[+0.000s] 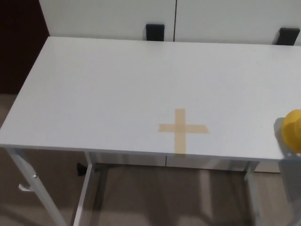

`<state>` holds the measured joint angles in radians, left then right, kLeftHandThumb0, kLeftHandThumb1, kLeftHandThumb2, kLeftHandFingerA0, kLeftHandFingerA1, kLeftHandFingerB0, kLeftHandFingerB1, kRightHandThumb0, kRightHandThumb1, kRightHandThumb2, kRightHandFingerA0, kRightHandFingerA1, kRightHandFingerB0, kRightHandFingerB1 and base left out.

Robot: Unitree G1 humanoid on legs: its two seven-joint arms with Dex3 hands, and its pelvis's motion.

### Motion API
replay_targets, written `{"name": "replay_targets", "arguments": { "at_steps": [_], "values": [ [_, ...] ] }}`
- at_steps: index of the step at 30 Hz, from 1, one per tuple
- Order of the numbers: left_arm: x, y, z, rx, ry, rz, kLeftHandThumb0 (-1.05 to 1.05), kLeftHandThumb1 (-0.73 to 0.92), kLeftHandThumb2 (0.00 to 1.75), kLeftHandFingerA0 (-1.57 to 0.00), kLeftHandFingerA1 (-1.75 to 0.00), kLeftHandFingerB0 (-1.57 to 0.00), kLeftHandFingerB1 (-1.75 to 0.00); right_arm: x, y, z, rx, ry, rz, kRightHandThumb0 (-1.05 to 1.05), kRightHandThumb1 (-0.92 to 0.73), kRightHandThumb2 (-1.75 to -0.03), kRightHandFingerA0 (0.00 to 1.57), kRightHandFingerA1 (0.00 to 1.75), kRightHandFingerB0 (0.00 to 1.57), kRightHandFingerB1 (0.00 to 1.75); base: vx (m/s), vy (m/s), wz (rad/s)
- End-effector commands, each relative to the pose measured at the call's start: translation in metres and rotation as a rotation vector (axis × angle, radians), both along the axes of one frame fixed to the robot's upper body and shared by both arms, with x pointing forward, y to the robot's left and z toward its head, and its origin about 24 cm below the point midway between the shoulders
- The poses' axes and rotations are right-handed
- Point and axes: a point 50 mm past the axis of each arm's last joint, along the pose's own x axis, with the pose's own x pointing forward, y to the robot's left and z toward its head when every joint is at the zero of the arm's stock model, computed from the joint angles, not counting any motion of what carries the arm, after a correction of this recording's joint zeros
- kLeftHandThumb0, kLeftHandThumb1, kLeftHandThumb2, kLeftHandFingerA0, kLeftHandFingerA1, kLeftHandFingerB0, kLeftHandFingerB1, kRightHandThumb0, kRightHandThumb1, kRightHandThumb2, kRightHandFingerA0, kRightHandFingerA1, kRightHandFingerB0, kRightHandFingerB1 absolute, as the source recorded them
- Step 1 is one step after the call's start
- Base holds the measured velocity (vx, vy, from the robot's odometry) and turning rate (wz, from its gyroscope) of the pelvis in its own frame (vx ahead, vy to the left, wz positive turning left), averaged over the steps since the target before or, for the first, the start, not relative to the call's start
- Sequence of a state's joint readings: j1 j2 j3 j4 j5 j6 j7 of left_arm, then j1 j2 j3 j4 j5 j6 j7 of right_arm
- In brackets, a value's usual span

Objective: The robot uses its right hand to push the yellow duck toy to the center of the white desk.

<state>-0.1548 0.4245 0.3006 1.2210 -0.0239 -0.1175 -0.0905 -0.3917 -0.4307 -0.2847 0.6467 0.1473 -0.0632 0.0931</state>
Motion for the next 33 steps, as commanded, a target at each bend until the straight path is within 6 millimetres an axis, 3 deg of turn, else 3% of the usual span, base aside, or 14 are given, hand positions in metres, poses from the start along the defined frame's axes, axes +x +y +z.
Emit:
{"name": "replay_targets", "arguments": {
  "at_steps": [1,9,19,24,25,26,27,33],
  "values": [
    [-0.001,0.004,0.003,0.025,-0.022,-0.008,-0.07,0.70,0.69,-0.80,-0.57,-0.75,-0.56,0.011,0.018,-0.013,-0.025,0.023,0.062,-0.77,-0.92,-0.71,0.42,0.50,0.34,0.42,0.00,0.000,0.00],
    [-0.002,0.004,0.003,0.031,-0.019,-0.019,-0.09,0.70,0.68,-0.79,-0.56,-0.74,-0.54,0.014,0.037,-0.034,0.055,0.096,0.077,-0.79,-0.92,-0.73,0.41,0.48,0.30,0.39,0.00,0.000,0.00],
    [-0.006,0.003,0.002,0.069,-0.005,-0.041,-0.15,0.72,0.61,-0.84,-0.54,-0.72,-0.51,0.013,0.062,-0.052,0.132,0.056,0.054,-0.75,-0.92,-0.70,0.47,0.48,0.39,0.44,0.00,0.000,0.00],
    [-0.005,-0.004,-0.003,0.087,0.012,-0.060,-0.12,0.73,0.62,-0.83,-0.53,-0.72,-0.50,0.016,0.074,-0.055,0.124,0.044,0.041,-0.78,-0.92,-0.74,0.52,0.49,0.41,0.44,0.00,0.000,0.00],
    [-0.005,-0.004,-0.003,0.083,0.009,-0.065,-0.10,0.72,0.65,-0.81,-0.55,-0.72,-0.52,0.018,0.082,-0.057,0.124,0.050,0.049,-0.82,-0.81,-0.89,0.50,0.55,0.38,0.49,0.00,0.000,0.00],
    [-0.005,-0.004,-0.003,0.083,0.009,-0.065,-0.10,0.72,0.65,-0.81,-0.55,-0.72,-0.52,0.018,0.082,-0.057,0.124,0.050,0.049,-0.82,-0.81,-0.89,0.50,0.55,0.38,0.49,0.00,0.000,0.00],
    [-0.005,-0.005,-0.003,0.083,0.011,-0.068,-0.13,0.71,0.63,-0.82,-0.54,-0.72,-0.52,0.020,0.090,-0.057,0.124,0.057,0.060,-0.76,-0.92,-0.75,0.51,0.51,0.42,0.44,0.00,0.000,0.00],
    [-0.005,-0.005,-0.004,0.084,0.021,-0.069,-0.12,0.74,0.62,-0.81,-0.53,-0.72,-0.51,0.025,0.105,-0.057,0.110,0.054,0.103,-0.79,-0.92,-0.76,0.47,0.52,0.38,0.45,0.00,0.000,0.00]
  ]
}}
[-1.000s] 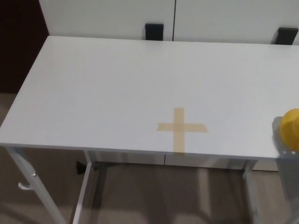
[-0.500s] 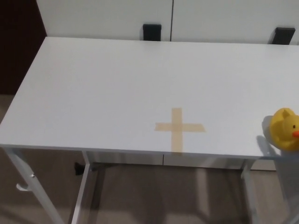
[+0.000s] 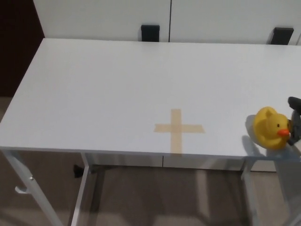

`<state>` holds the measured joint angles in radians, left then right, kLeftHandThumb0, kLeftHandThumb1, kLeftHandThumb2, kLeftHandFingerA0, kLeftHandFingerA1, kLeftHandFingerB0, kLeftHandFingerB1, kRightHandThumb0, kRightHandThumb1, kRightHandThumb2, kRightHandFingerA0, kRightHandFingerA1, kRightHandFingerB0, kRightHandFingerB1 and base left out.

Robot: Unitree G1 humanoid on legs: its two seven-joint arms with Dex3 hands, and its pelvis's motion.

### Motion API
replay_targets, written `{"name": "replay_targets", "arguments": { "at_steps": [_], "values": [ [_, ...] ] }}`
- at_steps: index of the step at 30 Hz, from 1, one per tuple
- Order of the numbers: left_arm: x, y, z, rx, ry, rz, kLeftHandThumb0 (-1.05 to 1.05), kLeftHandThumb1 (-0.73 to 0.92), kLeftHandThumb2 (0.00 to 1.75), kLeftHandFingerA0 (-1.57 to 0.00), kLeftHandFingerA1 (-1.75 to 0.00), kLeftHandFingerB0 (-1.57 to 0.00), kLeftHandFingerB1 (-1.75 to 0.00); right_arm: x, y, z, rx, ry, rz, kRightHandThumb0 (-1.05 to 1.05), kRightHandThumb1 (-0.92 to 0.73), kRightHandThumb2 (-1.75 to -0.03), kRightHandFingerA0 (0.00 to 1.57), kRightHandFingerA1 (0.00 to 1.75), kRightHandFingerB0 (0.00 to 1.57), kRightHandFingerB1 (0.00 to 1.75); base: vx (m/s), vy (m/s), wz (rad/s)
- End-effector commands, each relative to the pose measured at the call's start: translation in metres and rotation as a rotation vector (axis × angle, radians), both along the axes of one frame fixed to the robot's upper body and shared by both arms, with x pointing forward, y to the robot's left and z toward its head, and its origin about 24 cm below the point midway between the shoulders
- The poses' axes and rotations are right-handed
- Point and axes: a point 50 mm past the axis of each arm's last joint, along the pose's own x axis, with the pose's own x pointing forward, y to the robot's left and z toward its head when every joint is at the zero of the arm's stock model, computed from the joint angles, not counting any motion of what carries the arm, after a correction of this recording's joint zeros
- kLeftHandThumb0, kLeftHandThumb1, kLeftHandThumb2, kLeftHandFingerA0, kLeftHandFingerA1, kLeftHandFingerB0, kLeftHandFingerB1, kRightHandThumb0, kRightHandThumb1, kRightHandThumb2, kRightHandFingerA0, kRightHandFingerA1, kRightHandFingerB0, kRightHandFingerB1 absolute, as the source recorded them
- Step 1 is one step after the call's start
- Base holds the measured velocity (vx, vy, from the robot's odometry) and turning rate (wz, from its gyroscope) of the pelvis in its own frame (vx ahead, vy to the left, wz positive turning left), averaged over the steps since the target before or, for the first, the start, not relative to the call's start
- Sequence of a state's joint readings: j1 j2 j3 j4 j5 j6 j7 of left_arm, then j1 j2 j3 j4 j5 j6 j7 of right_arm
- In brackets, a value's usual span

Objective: The robot uses its right hand to push the yellow duck toy to the center of the white desk.

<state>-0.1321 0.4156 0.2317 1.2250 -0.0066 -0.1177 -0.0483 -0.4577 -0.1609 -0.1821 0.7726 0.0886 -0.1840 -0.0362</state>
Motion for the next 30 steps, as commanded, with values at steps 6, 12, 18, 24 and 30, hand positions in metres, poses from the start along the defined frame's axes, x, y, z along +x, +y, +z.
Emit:
{"name": "replay_targets", "arguments": {
  "at_steps": [6,12,18,24,30],
  "values": [
    [0.000,-0.002,0.001,0.038,-0.042,-0.033,-0.12,0.71,0.63,-0.83,-0.54,-0.75,-0.53,0.004,0.033,-0.012,-0.023,0.058,0.059,-0.84,-0.92,-0.73,0.40,0.50,0.36,0.41,0.00,0.000,0.00],
    [0.000,-0.002,0.001,0.029,-0.048,-0.036,-0.11,0.70,0.64,-0.83,-0.55,-0.76,-0.54,0.004,0.046,-0.014,-0.043,0.076,0.058,-0.94,-0.90,-0.84,0.05,0.37,0.12,0.30,0.00,0.000,0.00],
    [0.001,-0.003,0.001,0.026,-0.043,-0.030,-0.10,0.70,0.64,-0.84,-0.55,-0.78,-0.54,0.002,0.059,-0.018,-0.039,0.088,0.103,-0.92,-0.92,-0.85,0.09,0.42,0.13,0.34,0.00,0.000,0.00],
    [0.000,-0.004,-0.001,0.034,-0.035,-0.047,-0.08,0.70,0.67,-0.82,-0.56,-0.76,-0.55,0.001,0.078,-0.021,-0.008,0.089,0.162,-0.92,-0.92,-0.83,0.07,0.45,0.12,0.35,0.00,0.000,0.00],
    [-0.001,-0.005,-0.002,0.026,-0.031,-0.045,-0.09,0.70,0.65,-0.84,-0.56,-0.77,-0.55,0.001,0.093,-0.021,-0.007,0.093,0.205,-0.87,-0.92,-0.79,0.05,0.45,0.12,0.36,0.00,0.000,0.00]
  ]
}}
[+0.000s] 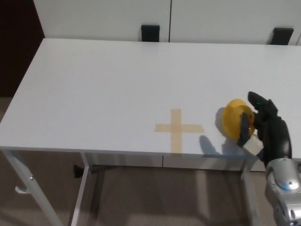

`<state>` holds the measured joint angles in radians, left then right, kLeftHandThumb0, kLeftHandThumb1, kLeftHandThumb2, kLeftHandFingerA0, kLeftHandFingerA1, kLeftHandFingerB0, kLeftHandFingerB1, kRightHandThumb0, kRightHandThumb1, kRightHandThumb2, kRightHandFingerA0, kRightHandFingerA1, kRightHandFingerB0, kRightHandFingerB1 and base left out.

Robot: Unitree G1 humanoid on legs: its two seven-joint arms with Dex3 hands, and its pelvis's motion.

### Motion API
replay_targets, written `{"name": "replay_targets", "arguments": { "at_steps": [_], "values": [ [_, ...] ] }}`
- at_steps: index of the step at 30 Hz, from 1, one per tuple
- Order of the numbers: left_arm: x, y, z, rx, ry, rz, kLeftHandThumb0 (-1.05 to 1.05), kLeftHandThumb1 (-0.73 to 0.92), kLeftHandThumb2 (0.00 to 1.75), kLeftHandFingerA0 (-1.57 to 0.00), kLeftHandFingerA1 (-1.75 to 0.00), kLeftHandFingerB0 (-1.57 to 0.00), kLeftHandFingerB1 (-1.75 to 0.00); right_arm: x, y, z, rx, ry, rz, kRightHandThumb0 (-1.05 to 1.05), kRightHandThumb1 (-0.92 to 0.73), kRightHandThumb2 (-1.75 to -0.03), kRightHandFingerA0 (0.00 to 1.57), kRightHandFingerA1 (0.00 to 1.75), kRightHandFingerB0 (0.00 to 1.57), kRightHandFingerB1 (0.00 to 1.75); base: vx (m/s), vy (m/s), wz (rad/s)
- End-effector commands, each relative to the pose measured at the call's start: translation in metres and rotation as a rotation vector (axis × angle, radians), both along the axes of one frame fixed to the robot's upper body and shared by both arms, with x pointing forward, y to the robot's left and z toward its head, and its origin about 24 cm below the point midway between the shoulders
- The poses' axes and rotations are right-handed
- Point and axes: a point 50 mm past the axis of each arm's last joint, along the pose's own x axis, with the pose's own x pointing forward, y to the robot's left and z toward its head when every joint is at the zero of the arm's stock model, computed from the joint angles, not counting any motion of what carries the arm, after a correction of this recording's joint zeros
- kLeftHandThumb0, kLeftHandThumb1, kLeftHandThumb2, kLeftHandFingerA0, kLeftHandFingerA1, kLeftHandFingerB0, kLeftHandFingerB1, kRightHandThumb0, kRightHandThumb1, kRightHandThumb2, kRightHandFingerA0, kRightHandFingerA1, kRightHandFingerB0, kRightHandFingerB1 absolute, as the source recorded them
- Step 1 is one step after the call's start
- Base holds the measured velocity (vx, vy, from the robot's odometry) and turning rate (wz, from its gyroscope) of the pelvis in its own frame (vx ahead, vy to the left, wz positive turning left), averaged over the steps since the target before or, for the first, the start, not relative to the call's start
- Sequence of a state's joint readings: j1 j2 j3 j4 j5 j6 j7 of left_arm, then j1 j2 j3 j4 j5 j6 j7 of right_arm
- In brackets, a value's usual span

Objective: The robot uses its right hand to push the yellow duck toy to the center of the white desk.

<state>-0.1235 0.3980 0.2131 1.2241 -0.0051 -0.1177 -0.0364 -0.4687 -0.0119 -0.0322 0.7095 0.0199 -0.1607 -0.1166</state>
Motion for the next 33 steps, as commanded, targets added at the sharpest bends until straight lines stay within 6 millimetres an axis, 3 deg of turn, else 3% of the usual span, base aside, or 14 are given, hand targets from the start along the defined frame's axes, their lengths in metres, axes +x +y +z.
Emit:
{"name": "replay_targets", "arguments": {
  "at_steps": [1,2,6,8,12,13,15,16,33],
  "values": [
    [0.002,0.001,0.004,0.030,-0.049,-0.035,-0.09,0.70,0.65,-0.84,-0.56,-0.77,-0.55,-0.008,0.017,-0.017,-0.005,0.099,0.060,-0.87,-0.92,-0.79,0.05,0.45,0.12,0.36,0.00,0.000,0.00],
    [0.002,0.001,0.004,0.031,-0.044,-0.038,-0.09,0.69,0.66,-0.84,-0.56,-0.78,-0.55,-0.007,0.022,-0.016,-0.009,0.097,0.077,-0.86,-0.92,-0.81,0.10,0.47,0.14,0.37,0.00,0.000,0.00],
    [0.003,0.002,0.005,0.038,-0.042,-0.044,-0.10,0.69,0.65,-0.84,-0.56,-0.79,-0.55,-0.005,0.028,-0.015,-0.030,0.086,0.106,-0.88,-0.92,-0.82,0.11,0.48,0.15,0.38,0.00,0.000,0.00],
    [0.004,0.002,0.005,0.041,-0.045,-0.053,-0.07,0.68,0.74,-0.78,-0.58,-0.76,-0.58,-0.005,0.032,-0.015,-0.037,0.093,0.138,-0.92,-0.92,-0.77,0.10,0.48,0.18,0.38,0.00,0.000,0.00],
    [0.003,0.001,0.005,0.037,-0.044,-0.059,-0.05,0.69,0.71,-0.82,-0.56,-0.79,-0.56,-0.006,0.035,-0.016,-0.045,0.106,0.164,-0.93,-0.92,-0.77,0.09,0.49,0.18,0.38,0.00,0.000,0.00],
    [0.002,0.001,0.004,0.037,-0.042,-0.059,-0.05,0.68,0.71,-0.82,-0.57,-0.80,-0.56,-0.007,0.037,-0.017,-0.042,0.112,0.177,-0.86,-0.75,-1.19,0.10,0.54,0.11,0.48,0.00,0.000,0.00],
    [0.002,0.001,0.004,0.039,-0.039,-0.061,-0.05,0.68,0.71,-0.82,-0.57,-0.80,-0.56,-0.008,0.040,-0.019,-0.037,0.119,0.192,-0.86,-0.75,-1.19,0.10,0.54,0.11,0.48,0.00,0.000,0.00],
    [0.002,0.000,0.004,0.039,-0.038,-0.064,-0.08,0.68,0.70,-0.81,-0.57,-0.79,-0.56,-0.009,0.043,-0.020,-0.043,0.125,0.211,-0.92,-0.92,-0.78,0.12,0.51,0.18,0.40,0.00,0.000,0.00],
    [0.009,0.001,0.006,0.022,-0.036,-0.053,-0.07,0.66,0.70,-0.85,-0.58,-0.82,-0.59,-0.006,0.072,-0.015,-0.089,0.125,0.341,-0.95,-0.92,-0.79,0.12,0.55,0.16,0.43,0.00,0.000,0.00]
  ]
}}
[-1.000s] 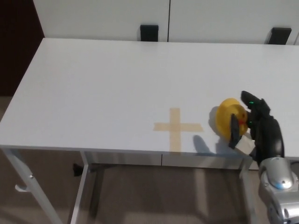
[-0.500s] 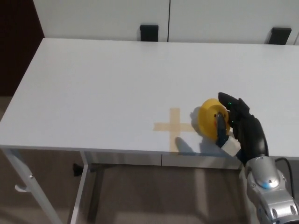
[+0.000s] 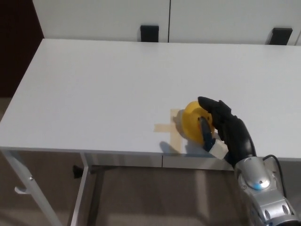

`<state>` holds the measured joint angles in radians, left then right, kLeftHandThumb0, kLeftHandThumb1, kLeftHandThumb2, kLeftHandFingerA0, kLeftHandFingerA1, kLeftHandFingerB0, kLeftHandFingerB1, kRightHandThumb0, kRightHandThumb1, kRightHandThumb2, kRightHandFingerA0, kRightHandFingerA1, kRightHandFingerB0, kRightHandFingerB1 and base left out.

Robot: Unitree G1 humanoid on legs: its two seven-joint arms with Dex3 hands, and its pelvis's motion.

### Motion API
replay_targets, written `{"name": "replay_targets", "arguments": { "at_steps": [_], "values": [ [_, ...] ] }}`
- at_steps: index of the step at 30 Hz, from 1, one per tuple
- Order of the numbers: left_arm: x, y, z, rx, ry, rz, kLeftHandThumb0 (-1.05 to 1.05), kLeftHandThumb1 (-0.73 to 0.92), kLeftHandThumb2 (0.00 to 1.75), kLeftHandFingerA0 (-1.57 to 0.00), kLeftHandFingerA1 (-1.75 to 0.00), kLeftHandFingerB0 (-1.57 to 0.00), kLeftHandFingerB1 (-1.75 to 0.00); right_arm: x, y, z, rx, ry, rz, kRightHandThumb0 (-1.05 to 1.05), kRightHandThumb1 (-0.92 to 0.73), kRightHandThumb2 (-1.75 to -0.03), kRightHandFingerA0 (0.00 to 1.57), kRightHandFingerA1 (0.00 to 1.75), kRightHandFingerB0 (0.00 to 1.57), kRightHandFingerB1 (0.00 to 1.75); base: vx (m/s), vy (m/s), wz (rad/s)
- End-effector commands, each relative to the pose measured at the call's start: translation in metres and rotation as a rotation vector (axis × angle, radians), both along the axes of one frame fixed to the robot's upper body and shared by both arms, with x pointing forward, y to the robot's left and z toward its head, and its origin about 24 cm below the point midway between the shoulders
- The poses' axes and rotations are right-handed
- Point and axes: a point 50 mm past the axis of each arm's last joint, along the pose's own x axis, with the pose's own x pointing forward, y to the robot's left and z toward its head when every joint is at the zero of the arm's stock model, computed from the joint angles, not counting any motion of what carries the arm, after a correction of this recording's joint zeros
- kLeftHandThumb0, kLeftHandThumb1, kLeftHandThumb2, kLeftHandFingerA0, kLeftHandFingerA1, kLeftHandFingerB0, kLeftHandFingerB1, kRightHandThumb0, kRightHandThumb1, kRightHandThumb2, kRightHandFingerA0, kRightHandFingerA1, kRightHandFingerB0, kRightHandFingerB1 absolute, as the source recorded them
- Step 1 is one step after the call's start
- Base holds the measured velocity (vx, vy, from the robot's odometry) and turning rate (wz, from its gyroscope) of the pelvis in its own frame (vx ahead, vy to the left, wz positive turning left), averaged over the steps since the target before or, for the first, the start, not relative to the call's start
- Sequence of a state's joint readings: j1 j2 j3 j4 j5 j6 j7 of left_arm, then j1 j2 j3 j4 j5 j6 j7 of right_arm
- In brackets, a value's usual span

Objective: The robot uses its right hand to push the yellow duck toy to the center of the white desk.

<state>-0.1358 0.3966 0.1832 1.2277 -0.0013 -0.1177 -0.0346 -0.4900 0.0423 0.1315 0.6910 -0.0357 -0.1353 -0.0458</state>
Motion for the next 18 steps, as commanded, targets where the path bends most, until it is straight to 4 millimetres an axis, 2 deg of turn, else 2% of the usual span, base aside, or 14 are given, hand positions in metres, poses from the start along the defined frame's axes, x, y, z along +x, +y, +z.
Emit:
{"name": "replay_targets", "arguments": {
  "at_steps": [1,5,6,14,15,16,18],
  "values": [
    [0.005,0.004,0.007,0.012,-0.045,-0.025,-0.12,0.65,0.64,-0.85,-0.58,-0.81,-0.58,-0.007,0.021,-0.015,-0.035,0.110,0.087,-0.96,-0.92,-0.79,0.12,0.54,0.11,0.41,0.00,0.000,0.00],
    [0.006,0.004,0.007,-0.002,-0.051,-0.022,-0.12,0.65,0.66,-0.84,-0.59,-0.80,-0.59,-0.007,0.027,-0.014,-0.047,0.107,0.095,-0.96,-0.92,-0.79,0.11,0.53,0.10,0.40,0.00,0.000,0.00],
    [0.006,0.004,0.007,-0.006,-0.053,-0.021,-0.06,0.64,0.72,-0.85,-0.60,-0.79,-0.58,-0.006,0.029,-0.014,-0.047,0.104,0.099,-0.94,-0.92,-0.81,0.09,0.55,0.11,0.42,0.00,0.000,0.00],
    [0.007,0.004,0.007,-0.015,-0.058,-0.019,-0.06,0.65,0.71,-0.85,-0.59,-0.79,-0.58,-0.005,0.035,-0.012,-0.055,0.101,0.114,-0.95,-0.92,-0.80,0.12,0.56,0.10,0.42,0.00,0.000,0.00],
    [0.008,0.003,0.007,-0.014,-0.055,-0.019,-0.09,0.65,0.67,-0.86,-0.59,-0.79,-0.58,-0.005,0.035,-0.012,-0.055,0.098,0.117,-0.95,-0.92,-0.80,0.11,0.58,0.09,0.43,0.00,0.000,0.00],
    [0.008,0.003,0.007,-0.012,-0.053,-0.021,-0.06,0.65,0.72,-0.85,-0.60,-0.78,-0.58,-0.005,0.035,-0.012,-0.052,0.100,0.118,-0.37,-0.46,-1.12,0.02,0.54,0.00,0.51,0.00,0.000,0.00],
    [0.007,0.003,0.007,-0.009,-0.051,-0.025,-0.06,0.65,0.72,-0.85,-0.60,-0.78,-0.58,-0.006,0.034,-0.013,-0.049,0.103,0.119,-0.37,-0.46,-1.12,0.02,0.54,0.00,0.51,0.00,0.000,0.00]
  ]
}}
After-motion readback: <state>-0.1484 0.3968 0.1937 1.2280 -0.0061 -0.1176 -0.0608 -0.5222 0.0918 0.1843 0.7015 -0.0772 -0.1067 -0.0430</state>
